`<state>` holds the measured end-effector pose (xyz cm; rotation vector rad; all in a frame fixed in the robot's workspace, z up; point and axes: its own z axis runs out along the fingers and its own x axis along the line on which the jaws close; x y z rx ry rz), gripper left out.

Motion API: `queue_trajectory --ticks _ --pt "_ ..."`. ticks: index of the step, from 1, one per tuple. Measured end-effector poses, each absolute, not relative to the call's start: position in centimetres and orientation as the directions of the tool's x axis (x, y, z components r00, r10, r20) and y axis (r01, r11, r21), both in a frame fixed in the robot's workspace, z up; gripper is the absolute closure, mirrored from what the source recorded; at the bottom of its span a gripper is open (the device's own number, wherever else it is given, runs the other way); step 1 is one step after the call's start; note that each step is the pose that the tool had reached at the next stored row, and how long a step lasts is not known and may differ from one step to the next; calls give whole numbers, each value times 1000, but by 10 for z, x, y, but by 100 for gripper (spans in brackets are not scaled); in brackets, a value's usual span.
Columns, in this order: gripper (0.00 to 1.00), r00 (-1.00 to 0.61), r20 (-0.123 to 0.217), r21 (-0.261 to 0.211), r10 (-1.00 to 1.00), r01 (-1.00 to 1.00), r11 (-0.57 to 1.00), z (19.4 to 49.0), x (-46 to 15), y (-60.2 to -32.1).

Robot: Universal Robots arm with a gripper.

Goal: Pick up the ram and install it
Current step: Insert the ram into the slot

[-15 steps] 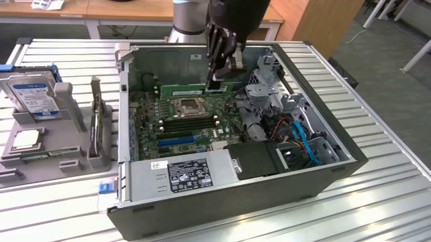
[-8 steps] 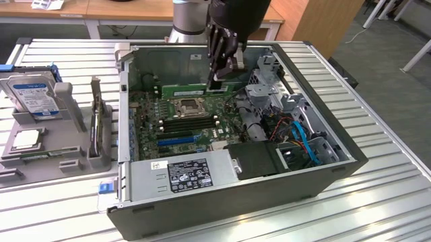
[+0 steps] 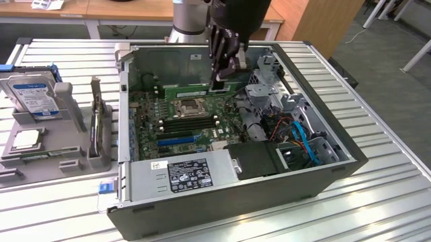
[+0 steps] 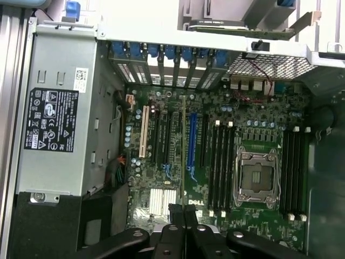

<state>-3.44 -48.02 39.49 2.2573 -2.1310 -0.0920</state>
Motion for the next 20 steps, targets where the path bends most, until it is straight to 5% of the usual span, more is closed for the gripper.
queue_trajectory --ticks 20 --pt "88 55 -18 63 -998 -996 -56 394 -35 -462"
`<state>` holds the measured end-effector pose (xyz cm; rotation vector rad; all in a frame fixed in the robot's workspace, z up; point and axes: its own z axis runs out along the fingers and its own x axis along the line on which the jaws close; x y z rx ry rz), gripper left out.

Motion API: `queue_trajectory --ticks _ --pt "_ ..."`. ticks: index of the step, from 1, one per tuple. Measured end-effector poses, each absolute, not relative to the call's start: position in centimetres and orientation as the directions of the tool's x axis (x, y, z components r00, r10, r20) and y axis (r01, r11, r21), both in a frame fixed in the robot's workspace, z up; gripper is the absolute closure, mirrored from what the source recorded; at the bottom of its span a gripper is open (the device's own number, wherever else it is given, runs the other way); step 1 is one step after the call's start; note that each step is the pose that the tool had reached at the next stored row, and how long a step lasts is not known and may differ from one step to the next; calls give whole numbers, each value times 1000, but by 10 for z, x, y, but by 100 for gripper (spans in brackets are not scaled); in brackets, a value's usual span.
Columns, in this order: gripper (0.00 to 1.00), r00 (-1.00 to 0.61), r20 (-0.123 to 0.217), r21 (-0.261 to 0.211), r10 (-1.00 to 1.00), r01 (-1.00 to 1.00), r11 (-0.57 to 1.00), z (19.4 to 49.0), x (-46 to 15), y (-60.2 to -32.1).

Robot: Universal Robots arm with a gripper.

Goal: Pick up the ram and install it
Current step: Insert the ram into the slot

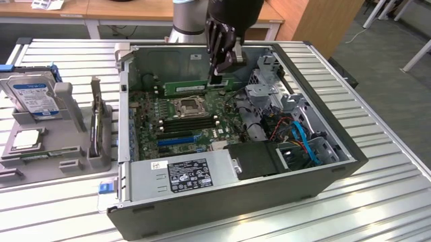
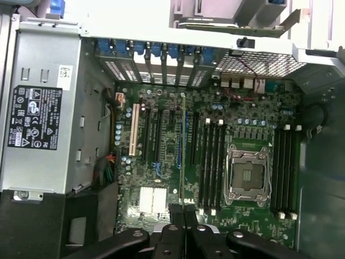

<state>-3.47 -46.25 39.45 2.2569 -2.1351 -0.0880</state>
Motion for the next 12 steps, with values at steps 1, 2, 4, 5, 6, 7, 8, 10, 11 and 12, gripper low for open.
queue_trajectory --ticks 1,2,4,5,6,7,8,10,11,12 --pt "88 54 -18 63 -998 -996 -55 394 -35 -461" --pt "88 53 -18 63 -998 -997 -54 394 -35 -459" --pt "88 52 -18 63 -998 -997 -53 394 -35 -455" --pt "88 51 -18 63 -999 -997 -52 394 -35 -454" --pt "88 50 -18 63 -999 -997 -51 394 -35 -452" --pt "88 50 -18 63 -999 -997 -51 394 -35 -450" --pt "88 49 -18 63 -999 -997 -50 394 -35 -448" --pt "88 47 -18 63 -999 -997 -48 394 -35 -445" --pt "88 46 -18 63 -999 -997 -48 394 -35 -443" --pt "88 46 -18 63 -999 -997 -47 393 -35 -442"
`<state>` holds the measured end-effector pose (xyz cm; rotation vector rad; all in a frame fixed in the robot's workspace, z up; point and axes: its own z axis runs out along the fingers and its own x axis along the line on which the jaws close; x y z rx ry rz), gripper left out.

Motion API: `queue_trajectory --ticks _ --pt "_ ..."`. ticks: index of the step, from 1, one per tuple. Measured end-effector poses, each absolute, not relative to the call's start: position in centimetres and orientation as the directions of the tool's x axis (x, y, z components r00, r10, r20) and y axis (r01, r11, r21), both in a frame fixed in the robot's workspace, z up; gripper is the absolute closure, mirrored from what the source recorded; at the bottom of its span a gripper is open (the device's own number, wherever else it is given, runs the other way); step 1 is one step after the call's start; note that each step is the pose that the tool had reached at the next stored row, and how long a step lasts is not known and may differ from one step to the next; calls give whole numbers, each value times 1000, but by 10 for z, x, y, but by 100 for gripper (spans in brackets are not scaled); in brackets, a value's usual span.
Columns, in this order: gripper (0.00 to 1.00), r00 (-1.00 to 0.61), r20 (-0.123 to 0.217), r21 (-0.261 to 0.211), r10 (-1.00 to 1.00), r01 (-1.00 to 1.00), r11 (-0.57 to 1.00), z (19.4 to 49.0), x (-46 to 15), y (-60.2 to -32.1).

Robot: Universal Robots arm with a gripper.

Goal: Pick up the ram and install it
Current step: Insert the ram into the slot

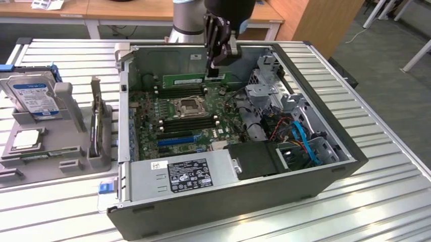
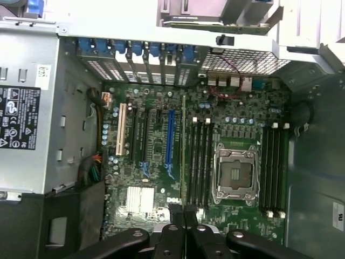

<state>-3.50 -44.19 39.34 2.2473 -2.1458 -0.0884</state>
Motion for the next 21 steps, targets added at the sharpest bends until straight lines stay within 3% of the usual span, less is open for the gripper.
queue_trajectory --ticks 21 --pt "88 24 -18 63 -1000 -998 -25 392 -36 -410"
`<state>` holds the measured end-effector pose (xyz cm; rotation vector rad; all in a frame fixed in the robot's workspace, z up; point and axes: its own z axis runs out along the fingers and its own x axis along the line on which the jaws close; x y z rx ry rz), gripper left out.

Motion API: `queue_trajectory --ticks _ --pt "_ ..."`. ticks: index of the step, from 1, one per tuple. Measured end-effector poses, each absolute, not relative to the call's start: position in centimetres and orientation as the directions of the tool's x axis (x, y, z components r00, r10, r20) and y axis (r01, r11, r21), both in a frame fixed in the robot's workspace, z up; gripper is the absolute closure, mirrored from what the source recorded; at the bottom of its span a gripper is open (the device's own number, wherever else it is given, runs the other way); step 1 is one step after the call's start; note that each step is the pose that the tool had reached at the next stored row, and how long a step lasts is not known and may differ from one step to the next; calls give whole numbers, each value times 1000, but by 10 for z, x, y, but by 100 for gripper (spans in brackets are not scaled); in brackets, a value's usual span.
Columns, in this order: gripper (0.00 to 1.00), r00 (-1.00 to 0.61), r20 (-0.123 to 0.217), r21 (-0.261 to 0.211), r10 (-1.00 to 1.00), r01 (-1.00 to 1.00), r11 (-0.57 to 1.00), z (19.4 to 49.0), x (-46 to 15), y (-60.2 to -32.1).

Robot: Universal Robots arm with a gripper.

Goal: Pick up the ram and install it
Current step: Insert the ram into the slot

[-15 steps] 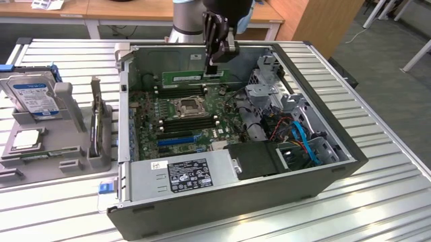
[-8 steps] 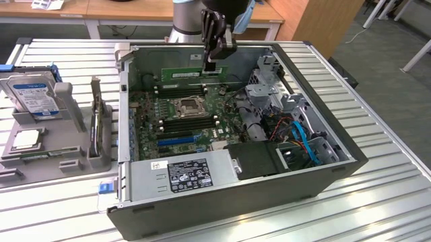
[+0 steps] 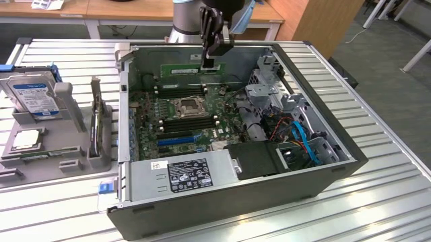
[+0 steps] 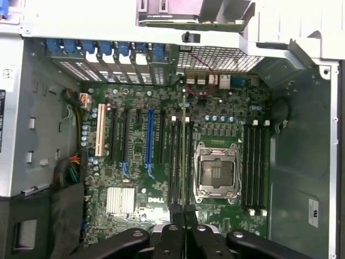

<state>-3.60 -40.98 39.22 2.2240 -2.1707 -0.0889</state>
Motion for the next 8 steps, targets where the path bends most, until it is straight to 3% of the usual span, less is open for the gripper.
queue_trajectory --ticks 8 --pt "88 17 -18 63 -1000 -998 -18 392 -36 -402"
